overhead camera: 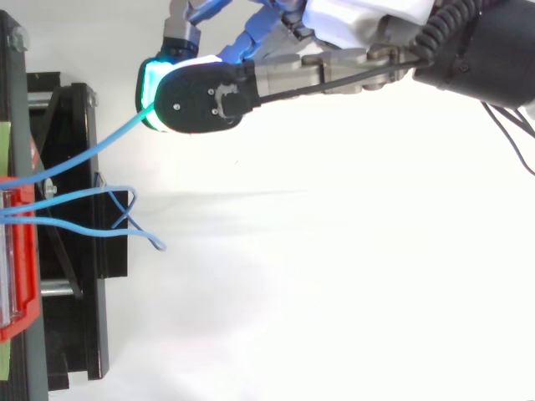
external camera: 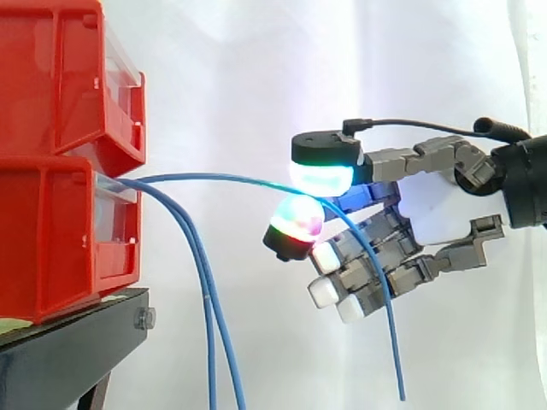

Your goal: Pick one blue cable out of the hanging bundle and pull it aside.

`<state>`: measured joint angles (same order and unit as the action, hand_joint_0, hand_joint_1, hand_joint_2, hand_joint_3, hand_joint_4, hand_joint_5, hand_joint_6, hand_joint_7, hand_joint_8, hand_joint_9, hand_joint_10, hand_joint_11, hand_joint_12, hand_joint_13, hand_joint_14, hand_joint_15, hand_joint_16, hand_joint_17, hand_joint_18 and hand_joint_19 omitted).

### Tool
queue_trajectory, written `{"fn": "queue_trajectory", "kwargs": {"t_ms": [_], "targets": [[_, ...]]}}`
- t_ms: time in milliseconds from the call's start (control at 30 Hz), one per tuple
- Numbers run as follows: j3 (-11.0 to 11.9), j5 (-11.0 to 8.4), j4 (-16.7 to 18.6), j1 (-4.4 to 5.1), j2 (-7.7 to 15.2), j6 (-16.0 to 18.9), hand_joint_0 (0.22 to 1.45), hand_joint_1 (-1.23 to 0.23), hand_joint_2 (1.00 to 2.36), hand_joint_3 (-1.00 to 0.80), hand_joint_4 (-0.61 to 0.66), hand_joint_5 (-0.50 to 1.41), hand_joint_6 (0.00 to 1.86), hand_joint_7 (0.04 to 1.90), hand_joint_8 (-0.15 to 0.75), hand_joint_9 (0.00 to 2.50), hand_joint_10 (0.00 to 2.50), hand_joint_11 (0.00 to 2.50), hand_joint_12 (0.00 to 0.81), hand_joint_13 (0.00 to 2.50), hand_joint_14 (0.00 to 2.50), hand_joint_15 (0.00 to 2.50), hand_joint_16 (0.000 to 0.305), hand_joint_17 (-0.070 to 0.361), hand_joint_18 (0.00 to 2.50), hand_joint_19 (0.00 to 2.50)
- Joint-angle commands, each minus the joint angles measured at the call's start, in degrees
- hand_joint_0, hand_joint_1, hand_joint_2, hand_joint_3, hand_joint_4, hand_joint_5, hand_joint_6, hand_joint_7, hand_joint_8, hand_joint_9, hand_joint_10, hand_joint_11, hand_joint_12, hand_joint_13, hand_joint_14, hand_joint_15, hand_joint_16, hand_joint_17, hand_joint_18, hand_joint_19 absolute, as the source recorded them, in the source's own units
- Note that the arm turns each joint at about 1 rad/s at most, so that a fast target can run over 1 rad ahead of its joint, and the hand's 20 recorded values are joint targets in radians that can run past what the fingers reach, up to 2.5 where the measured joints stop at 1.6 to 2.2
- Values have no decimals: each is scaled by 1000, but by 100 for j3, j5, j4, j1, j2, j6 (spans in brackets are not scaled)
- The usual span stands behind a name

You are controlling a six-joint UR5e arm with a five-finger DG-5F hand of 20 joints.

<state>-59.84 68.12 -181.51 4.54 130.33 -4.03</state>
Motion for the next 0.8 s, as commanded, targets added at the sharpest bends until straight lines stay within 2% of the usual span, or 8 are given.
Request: {"fn": "queue_trajectory", "kwargs": {"t_ms": [0, 100, 167, 267, 333, 567, 733, 767], "targets": [[34, 17, -69, 3, -7, 7, 624, -782, 1004, 19, -126, -91, 954, 932, 259, 1060, 18, 553, 297, 896, 19, 455, 51, 115, 774, 385], [34, 17, -104, 3, 2, 25, 622, -792, 1000, 38, -145, -83, 947, 961, 252, 1076, 17, 544, 300, 914, 17, 450, 52, 118, 789, 376], [34, 17, -157, 11, 2, 33, 603, -798, 1062, 43, -160, -76, 941, 991, 238, 1103, 16, 537, 300, 938, 17, 460, 53, 119, 802, 373], [34, 17, -254, 20, -7, 33, 572, -809, 1196, 25, -183, -65, 933, 1039, 227, 1141, 16, 516, 301, 993, 17, 482, 54, 122, 838, 368], [34, 26, -368, 20, -7, 42, 535, -818, 1349, 6, -200, -52, 923, 1082, 224, 1211, 15, 517, 296, 1057, 18, 502, 55, 124, 897, 356], [96, 61, -720, 20, -7, 42, 472, -817, 1616, -31, -217, -32, 901, 1169, 223, 1325, 18, 484, 290, 1135, 20, 513, 56, 127, 973, 348], [140, 79, -834, 20, -7, 25, 453, -810, 1695, -54, -216, -29, 895, 1201, 234, 1330, 15, 494, 298, 1151, 20, 531, 57, 129, 991, 354], [140, 79, -834, 20, -7, 25, 459, -794, 1652, -54, -216, -35, 907, 1141, 240, 1317, 17, 498, 304, 1145, 20, 531, 57, 129, 982, 357]]}}
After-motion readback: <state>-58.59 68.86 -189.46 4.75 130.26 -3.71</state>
